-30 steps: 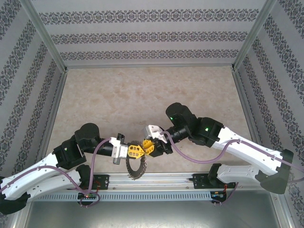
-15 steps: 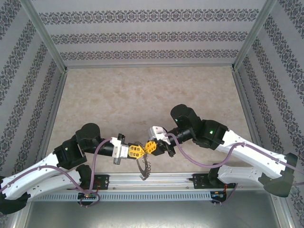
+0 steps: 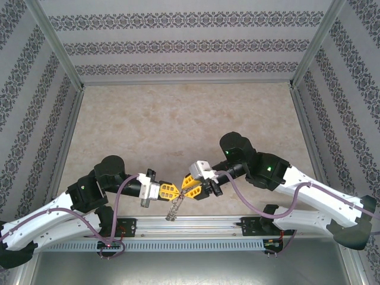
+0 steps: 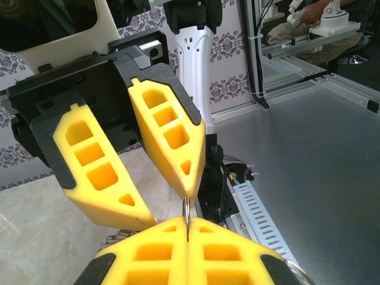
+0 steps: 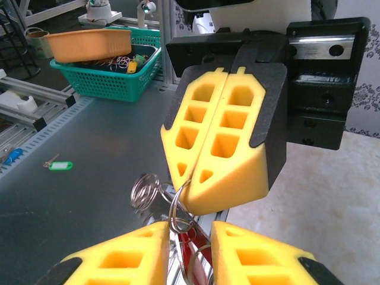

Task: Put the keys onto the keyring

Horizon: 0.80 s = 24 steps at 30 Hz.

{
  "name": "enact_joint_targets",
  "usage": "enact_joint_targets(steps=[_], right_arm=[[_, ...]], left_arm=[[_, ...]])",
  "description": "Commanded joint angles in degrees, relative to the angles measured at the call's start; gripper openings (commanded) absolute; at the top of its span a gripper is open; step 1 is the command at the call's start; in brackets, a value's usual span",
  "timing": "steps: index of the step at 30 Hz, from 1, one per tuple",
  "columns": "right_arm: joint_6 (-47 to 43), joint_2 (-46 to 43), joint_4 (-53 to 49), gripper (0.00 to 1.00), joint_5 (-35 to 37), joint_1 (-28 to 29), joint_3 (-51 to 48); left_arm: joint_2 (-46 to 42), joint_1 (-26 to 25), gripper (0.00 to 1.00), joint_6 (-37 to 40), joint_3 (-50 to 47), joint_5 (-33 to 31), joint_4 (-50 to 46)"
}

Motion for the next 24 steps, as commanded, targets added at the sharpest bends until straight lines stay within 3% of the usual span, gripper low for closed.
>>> enact_joint_targets(steps=[1,12,24], right_arm=[[-0.57,0.37,1.38,0.24,-1.79,-0.53,-0.27],[0.35,0.75,2.61,0.20,-1.53,-0.51,-0.08],[4.41,-2.20,5.64,0.28,1.31,-0.48,-5.42]], left_arm=[[-1.41,-0.31,0.00,-1.08,-0.07,1.65,2.78],[-1.81,-0.31,0.00,-1.42,-0.55,-1.20,3.53],[-4.12,-0.31,0.00,-1.40,-2.07,-4.82,5.08]])
